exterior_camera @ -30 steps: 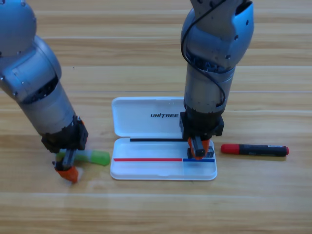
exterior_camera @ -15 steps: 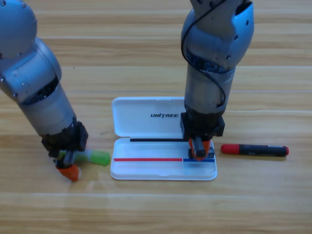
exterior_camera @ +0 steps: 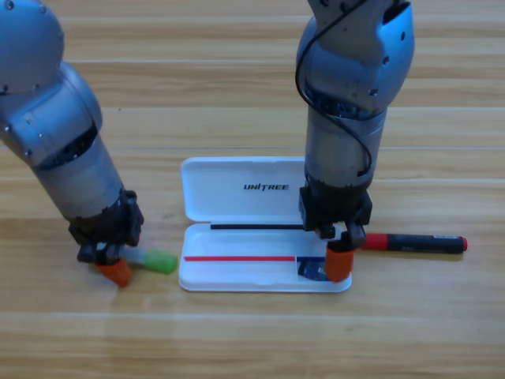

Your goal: Clean up eraser and pencils

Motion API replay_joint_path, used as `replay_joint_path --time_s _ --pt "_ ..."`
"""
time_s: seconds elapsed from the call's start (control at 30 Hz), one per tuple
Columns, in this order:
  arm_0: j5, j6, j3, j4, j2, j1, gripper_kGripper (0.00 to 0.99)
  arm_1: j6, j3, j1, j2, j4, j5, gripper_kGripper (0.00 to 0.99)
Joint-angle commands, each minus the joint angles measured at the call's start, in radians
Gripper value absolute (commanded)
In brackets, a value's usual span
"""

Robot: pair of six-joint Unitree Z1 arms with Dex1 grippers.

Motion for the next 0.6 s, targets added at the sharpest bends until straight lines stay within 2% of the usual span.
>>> replay_joint_path --time_s 0.03,0.1,0.17,0.33,0.5,0.6 --pt "0.011 0.003 -0.01 0.02 0.057 0.014 0.419 -0.005 0.082 0.015 -0.107 0.037 0.009 0.807" --pt "0.011 0.004 -0.01 0.02 0.053 0.014 0.373 -0.005 0.127 -0.001 -0.168 0.037 0.009 0.807" --pt "0.013 0.003 -0.01 0.022 0.047 0.014 0.373 -0.006 0.17 -0.024 -0.214 0.037 0.001 0.807" --pt "0.023 0.003 -0.008 0.029 0.022 0.011 0.373 -0.057 0.262 -0.133 -0.245 0.002 -0.023 0.807" --pt "0.026 0.004 -0.027 0.057 0.022 0.011 0.373 -0.113 0.368 -0.261 -0.21 -0.167 -0.048 0.807" --pt "0.026 0.004 -0.039 0.077 0.022 0.011 0.357 -0.15 0.397 -0.304 -0.171 -0.228 -0.049 0.807"
